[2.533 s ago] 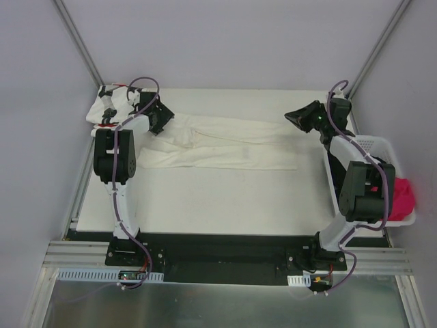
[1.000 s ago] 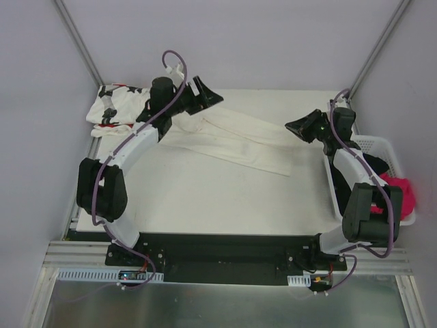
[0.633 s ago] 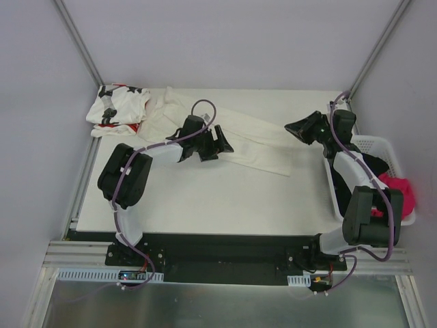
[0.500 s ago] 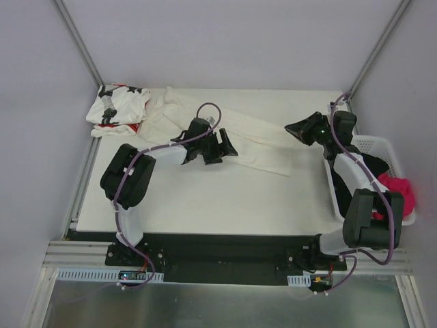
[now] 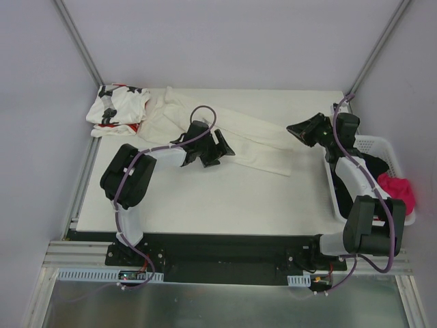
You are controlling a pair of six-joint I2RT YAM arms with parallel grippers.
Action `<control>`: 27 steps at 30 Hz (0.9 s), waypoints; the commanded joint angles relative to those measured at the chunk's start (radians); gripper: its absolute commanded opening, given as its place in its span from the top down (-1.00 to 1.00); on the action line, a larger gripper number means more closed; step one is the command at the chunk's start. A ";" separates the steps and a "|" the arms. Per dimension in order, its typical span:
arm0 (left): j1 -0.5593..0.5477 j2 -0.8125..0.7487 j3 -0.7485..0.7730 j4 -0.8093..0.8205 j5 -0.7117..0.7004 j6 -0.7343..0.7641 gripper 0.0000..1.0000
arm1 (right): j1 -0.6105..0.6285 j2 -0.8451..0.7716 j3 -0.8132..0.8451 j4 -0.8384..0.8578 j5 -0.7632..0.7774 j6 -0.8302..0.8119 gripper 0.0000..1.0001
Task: Fold and stack the t-shirts
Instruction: Rotate the tshirt 90 degrees
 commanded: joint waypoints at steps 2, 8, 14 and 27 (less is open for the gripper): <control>-0.005 -0.003 -0.033 0.018 -0.053 -0.060 -0.55 | -0.012 -0.048 0.014 0.037 -0.018 0.014 0.64; -0.005 0.009 -0.024 -0.028 -0.094 -0.109 -0.48 | -0.026 -0.050 0.011 0.038 -0.014 0.023 0.63; -0.010 0.055 0.021 -0.062 -0.114 -0.123 -0.43 | -0.038 -0.070 0.002 0.053 -0.016 0.036 0.64; -0.019 0.180 0.159 -0.080 -0.105 -0.139 0.11 | -0.084 -0.089 -0.017 0.072 -0.042 0.051 0.63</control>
